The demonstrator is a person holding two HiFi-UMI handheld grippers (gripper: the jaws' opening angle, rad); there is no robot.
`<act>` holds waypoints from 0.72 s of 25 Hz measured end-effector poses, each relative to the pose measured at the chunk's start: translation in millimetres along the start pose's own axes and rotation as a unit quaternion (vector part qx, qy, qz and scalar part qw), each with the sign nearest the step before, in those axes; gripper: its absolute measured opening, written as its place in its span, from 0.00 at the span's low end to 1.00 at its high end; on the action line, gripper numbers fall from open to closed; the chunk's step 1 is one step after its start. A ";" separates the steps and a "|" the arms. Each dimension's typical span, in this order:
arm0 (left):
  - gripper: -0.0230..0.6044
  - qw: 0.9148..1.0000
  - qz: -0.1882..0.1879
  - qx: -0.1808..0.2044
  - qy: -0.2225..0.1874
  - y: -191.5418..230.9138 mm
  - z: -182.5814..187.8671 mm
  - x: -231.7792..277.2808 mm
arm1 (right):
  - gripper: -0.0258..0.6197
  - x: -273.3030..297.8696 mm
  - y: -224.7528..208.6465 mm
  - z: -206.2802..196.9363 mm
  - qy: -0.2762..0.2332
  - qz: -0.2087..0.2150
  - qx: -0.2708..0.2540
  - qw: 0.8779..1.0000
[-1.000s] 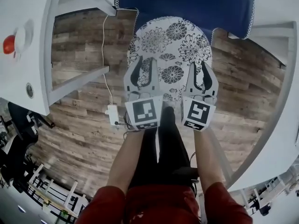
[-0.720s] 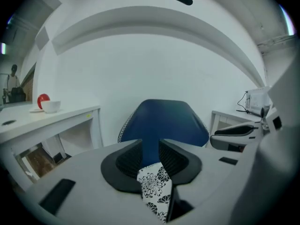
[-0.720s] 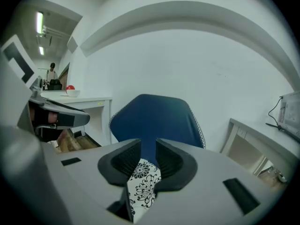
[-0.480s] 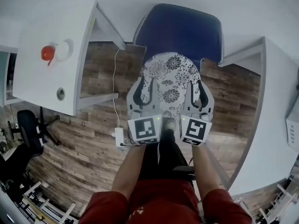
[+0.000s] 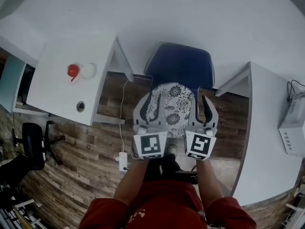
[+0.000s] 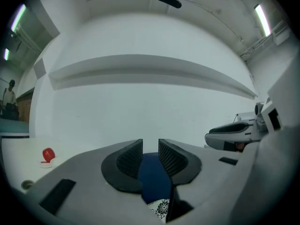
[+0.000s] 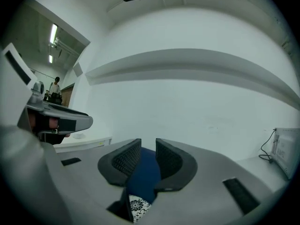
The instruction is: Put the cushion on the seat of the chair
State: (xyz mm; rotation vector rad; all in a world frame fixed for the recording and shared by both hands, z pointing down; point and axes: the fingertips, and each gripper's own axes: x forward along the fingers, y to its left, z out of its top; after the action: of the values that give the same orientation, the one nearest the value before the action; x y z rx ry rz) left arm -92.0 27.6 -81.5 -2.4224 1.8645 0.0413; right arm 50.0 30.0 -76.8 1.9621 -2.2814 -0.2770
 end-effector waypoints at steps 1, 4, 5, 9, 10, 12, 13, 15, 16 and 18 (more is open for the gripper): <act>0.22 1.000 0.000 -0.002 -0.008 0.7 10.8 -5.4 | 0.20 -5.9 0.3 9.3 -0.005 0.000 0.001 1.000; 0.22 0.999 0.000 -0.014 -0.050 -1.0 48.2 -18.7 | 0.20 -22.7 -0.1 39.5 -0.035 -0.001 0.000 0.999; 0.22 0.999 -0.003 -0.011 -0.053 -3.0 55.5 -24.1 | 0.20 -29.0 -0.2 47.8 -0.041 0.001 -0.001 0.999; 0.21 0.998 -0.013 -0.006 -0.056 -11.3 76.8 -41.0 | 0.20 -47.2 -0.9 78.0 -0.068 0.012 -0.010 0.998; 0.20 0.998 -0.012 -0.003 -0.062 -13.5 83.7 -42.3 | 0.20 -49.8 -3.3 85.3 -0.075 0.011 -0.011 0.997; 0.19 0.997 -0.009 0.003 -0.075 -17.0 96.0 -45.6 | 0.20 -56.1 -9.3 97.3 -0.084 0.008 -0.007 0.996; 0.18 0.997 -0.010 0.009 -0.079 -18.5 100.8 -47.2 | 0.20 -59.5 -12.9 102.2 -0.088 0.005 -0.004 0.996; 0.13 0.996 -0.014 0.014 -0.083 -23.1 107.6 -50.7 | 0.19 -66.7 -19.6 111.9 -0.097 0.001 0.001 0.995; 0.13 0.996 -0.016 0.013 -0.084 -26.2 109.5 -52.2 | 0.18 -69.9 -21.8 116.1 -0.102 0.000 0.002 0.995; 0.11 0.996 -0.020 0.013 -0.083 -30.7 112.7 -54.1 | 0.16 -73.7 -22.5 123.2 -0.115 0.005 0.004 0.993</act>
State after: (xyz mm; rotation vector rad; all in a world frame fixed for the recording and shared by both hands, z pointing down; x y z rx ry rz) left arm -72.9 97.0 -188.3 -2.3572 1.7348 0.2081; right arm 57.2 107.0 -199.8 2.0168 -2.4307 -0.5176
